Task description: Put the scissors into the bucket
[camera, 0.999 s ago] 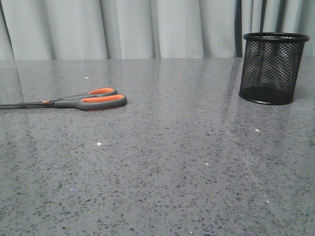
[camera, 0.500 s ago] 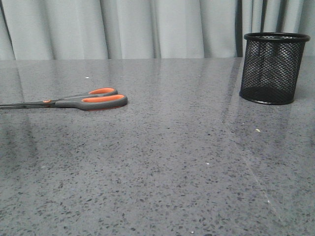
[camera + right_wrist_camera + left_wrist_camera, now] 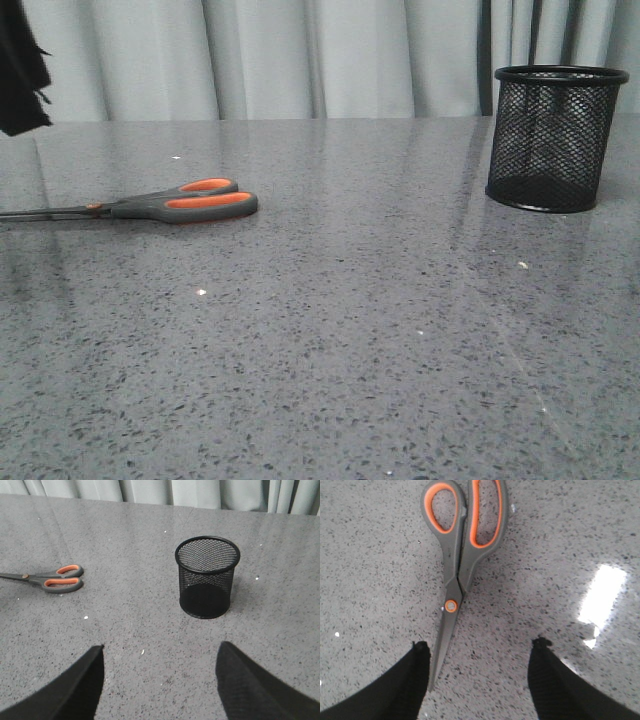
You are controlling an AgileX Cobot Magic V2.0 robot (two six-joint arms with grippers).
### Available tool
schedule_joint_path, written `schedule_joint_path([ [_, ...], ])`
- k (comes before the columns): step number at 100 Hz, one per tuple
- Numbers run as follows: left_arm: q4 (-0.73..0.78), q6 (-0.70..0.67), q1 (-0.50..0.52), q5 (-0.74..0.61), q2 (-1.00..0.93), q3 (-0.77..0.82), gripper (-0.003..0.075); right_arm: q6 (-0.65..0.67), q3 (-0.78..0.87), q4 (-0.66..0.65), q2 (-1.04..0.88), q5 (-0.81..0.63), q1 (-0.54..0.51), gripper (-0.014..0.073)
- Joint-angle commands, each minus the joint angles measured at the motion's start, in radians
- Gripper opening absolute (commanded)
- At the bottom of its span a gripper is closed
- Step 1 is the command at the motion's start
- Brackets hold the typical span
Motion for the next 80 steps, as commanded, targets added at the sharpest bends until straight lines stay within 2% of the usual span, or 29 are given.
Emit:
schedule_joint_path([
  [1, -0.005, -0.012, -0.01, 0.004, 0.023, -0.092, 0.0451, -0.007, -0.02, 0.026, 0.019, -0.051, 0.0, 0.0435],
  [11, -0.048, 0.037, -0.01, 0.02, 0.068, -0.137, 0.0487, -0.007, -0.02, 0.026, 0.019, -0.047, 0.0, 0.0435],
  [28, -0.167, 0.267, -0.01, 0.086, 0.131, -0.156, 0.0484, -0.007, -0.02, 0.024, 0.019, -0.047, 0.026, 0.0435],
  [44, -0.156, 0.284, -0.01, 0.076, 0.186, -0.161, 0.0484, -0.007, -0.02, 0.016, 0.019, -0.047, 0.036, 0.0435],
  [55, -0.141, 0.353, -0.01, 0.067, 0.212, -0.161, 0.0484, -0.007, -0.02, 0.016, 0.019, -0.047, 0.036, 0.0435],
  [80, -0.12, 0.351, -0.008, 0.048, 0.259, -0.162, 0.0482, -0.007, -0.02, 0.016, 0.019, -0.047, 0.036, 0.0435],
])
